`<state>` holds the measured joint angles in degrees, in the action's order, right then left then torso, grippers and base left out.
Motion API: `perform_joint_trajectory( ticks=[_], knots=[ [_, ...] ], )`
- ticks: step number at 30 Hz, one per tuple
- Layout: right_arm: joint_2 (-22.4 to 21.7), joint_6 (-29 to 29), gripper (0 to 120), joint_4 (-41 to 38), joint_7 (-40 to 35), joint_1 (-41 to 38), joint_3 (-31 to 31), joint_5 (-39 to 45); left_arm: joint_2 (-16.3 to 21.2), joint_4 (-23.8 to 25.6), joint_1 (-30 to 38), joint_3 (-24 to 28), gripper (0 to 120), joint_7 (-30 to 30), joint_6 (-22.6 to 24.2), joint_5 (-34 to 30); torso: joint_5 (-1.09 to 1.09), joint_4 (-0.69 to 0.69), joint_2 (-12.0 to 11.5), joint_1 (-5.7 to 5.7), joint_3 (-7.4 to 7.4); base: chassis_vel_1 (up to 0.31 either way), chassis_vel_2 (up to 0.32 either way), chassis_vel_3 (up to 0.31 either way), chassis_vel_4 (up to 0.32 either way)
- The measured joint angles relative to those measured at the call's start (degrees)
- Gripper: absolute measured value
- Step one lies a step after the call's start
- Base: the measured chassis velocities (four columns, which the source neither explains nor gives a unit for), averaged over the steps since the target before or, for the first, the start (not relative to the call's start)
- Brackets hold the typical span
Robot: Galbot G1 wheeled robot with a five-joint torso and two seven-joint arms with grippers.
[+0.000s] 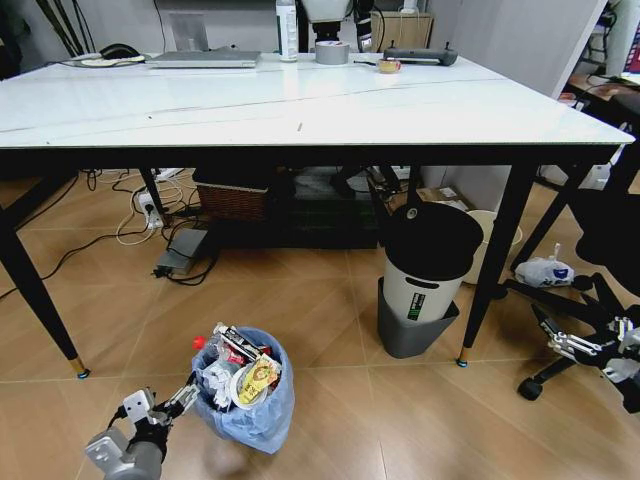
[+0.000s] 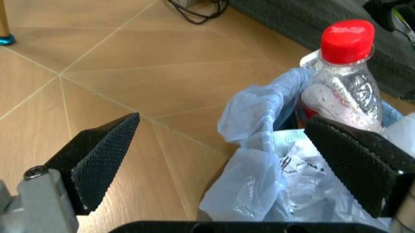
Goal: Pick up the trash bin and place the trash from the table into it.
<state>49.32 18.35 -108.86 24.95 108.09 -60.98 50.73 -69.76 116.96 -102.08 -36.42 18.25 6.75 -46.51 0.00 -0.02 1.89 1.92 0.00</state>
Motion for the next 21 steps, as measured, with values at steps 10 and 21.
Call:
perform_joint_trajectory(
  ticks=[10, 21],
  knots=[
    [0.00, 0.00, 100, 0.00, 0.00, 0.00, 0.00, 0.00, -0.11, 0.70, -0.77, -0.68, 100, -0.02, -0.08, 0.34, 0.00, 0.00, 0.00, 0.00, 0.00, 0.000, 0.000, 0.000, 0.000],
    [0.00, 0.00, 100, 0.00, 0.00, 0.00, 0.00, 0.00, -0.33, 4.99, -5.31, -4.50, 100, -1.24, -1.38, 1.84, 0.00, 0.00, 0.00, 0.00, 0.00, 0.000, 0.000, 0.000, 0.000]
  ],
)
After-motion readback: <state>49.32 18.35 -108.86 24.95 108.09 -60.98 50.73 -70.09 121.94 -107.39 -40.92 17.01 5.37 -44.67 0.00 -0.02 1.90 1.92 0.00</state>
